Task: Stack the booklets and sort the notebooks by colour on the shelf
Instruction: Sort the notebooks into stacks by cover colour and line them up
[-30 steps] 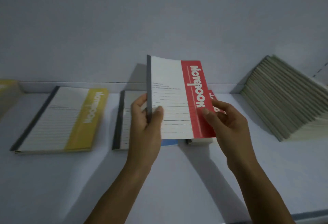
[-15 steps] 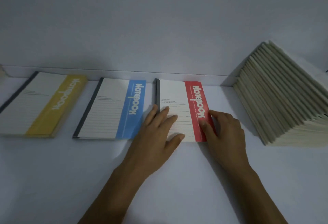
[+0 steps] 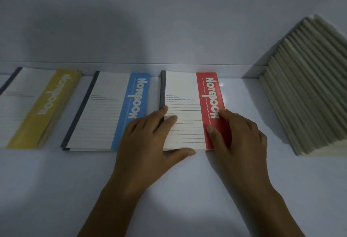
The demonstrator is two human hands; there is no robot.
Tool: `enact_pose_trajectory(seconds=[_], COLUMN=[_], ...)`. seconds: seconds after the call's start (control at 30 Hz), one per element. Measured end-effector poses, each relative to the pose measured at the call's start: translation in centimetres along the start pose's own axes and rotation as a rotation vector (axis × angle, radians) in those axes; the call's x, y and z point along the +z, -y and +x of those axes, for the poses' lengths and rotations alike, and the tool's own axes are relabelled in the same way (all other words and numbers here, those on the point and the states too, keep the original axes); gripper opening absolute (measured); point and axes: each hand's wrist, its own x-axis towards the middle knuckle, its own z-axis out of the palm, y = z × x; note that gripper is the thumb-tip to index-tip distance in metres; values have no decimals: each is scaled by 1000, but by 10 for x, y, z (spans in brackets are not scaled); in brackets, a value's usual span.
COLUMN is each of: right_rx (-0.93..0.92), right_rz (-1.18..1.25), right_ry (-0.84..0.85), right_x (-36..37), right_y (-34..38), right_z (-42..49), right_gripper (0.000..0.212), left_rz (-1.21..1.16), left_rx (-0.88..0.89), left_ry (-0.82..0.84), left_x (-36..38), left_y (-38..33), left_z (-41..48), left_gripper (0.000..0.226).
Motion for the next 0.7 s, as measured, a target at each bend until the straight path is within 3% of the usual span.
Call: enact_pose_trajectory(seconds=[0.5, 0.6, 0.7], right_rx=[-14, -12, -4], right_rz=[36, 207, 142], right_ry=[3, -31, -100], right_x=[-5, -14, -7], right_y=[5, 23, 55], right_z=[2, -14, -41], right_gripper=[43, 40, 51], left_rz=[-112, -100, -127], left_rx=[-56, 19, 86], left_ry=[13, -77, -194], left_x=[-6, -25, -53], left_y=[-3, -1, 23], left_z=[0, -16, -50], left_gripper=[91, 86, 76])
